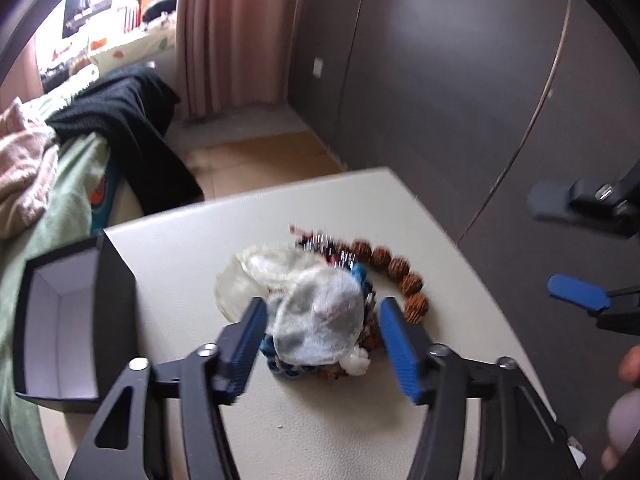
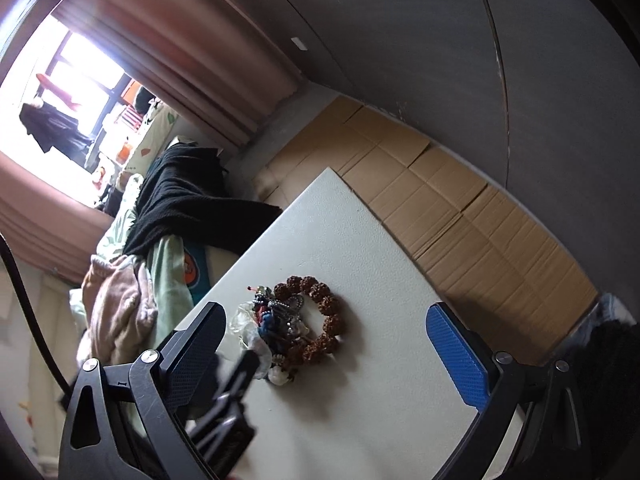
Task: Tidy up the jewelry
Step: 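Lower the left gripper onto the jewelry pile and grasp the white tissue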
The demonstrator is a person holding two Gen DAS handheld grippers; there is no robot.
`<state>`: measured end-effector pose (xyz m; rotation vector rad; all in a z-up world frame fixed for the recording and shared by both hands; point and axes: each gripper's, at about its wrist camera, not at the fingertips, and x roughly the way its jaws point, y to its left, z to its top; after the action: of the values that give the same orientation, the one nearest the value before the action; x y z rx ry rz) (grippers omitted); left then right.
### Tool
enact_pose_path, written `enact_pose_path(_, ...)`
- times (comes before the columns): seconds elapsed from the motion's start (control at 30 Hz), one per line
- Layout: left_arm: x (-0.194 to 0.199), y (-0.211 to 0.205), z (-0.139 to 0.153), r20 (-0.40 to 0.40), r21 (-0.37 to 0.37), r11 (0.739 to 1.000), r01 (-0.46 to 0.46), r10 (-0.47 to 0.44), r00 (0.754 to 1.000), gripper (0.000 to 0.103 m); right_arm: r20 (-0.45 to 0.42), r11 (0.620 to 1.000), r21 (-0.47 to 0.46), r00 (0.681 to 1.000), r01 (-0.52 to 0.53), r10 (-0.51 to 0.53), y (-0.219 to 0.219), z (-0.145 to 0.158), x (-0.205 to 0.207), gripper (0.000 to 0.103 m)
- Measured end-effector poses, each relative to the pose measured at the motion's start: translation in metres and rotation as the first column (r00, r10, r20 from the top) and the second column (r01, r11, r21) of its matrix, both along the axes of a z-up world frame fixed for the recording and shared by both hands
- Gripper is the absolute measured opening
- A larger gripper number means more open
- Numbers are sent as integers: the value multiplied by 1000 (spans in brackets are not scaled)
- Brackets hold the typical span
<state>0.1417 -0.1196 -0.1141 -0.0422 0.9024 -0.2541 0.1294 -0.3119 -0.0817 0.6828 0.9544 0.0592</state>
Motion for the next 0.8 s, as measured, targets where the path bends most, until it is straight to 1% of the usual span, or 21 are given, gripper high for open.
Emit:
enact_pose_path(0.03, 2, 0, -4, -17, -1, 1000, -3, 3, 1000, 46, -2, 1000, 5, 1000, -2, 2, 0, -1, 1, 102)
enact_pose_path(0.07, 3, 2, -7, -35, -4, 1000, -11, 11, 999, 36, -5, 1000, 8, 1000, -6, 6, 1, -1, 1, 102)
enact_pose_path(0.1, 3, 5, -8, -41, -7, 1000, -20, 19, 999, 31, -7, 1000, 9, 1000, -10, 10, 3, -2, 2, 102)
enact_pose_path(0.13, 4, 8, -9, -43, -14, 999, -29, 28, 999, 20, -10, 1000, 10, 1000, -16, 16, 4, -2, 2, 102)
enact_pose_path(0.17, 3, 11, -7, -45, -29, 999, -36, 35, 998, 12, -12, 1000, 10, 1000, -19, 19, 5, -3, 2, 102)
enact_pose_path(0.23, 2, 19, -5, -45, -66, 997, -43, 40, 998, 5, -14, 1000, 4, 1000, -24, 24, 5, -2, 2, 102)
enact_pose_path(0.37, -3, 28, 0, -20, -65, 996, -65, 64, 998, 1, -13, 999, -10, 999, -38, 38, 8, -2, 1, 102)
enact_pose_path(0.43, -6, 33, 6, -4, -86, 994, -74, 74, 997, 0, -13, 999, -16, 999, -52, 51, 10, -2, 2, 101)
enact_pose_path(0.5, -9, 40, 14, 17, -114, 990, -83, 86, 996, 0, -10, 997, -10, 997, -72, 72, 15, -3, 3, 94)
enact_pose_path(0.57, -13, 47, 22, 35, -128, 987, -96, 102, 994, 0, -14, 995, -2, 995, -98, 98, 21, -6, 4, 83)
enact_pose_path(0.6, -15, 51, 27, 45, -138, 985, -101, 108, 993, 0, -16, 993, 3, 993, -115, 115, 26, -8, 6, 81)
enact_pose_path(0.67, -17, 57, 34, 61, -160, 981, -105, 116, 991, 0, -23, 989, 11, 988, -150, 151, 35, -13, 9, 71)
enact_pose_path(0.73, -18, 63, 40, 71, -180, 978, -110, 125, 990, 0, -33, 983, 10, 983, -182, 182, 46, -17, 15, 69)
enact_pose_path(0.8, -20, 69, 45, 80, -195, 974, -119, 136, 987, 0, -42, 980, 4, 979, -199, 199, 53, -22, 20, 68)
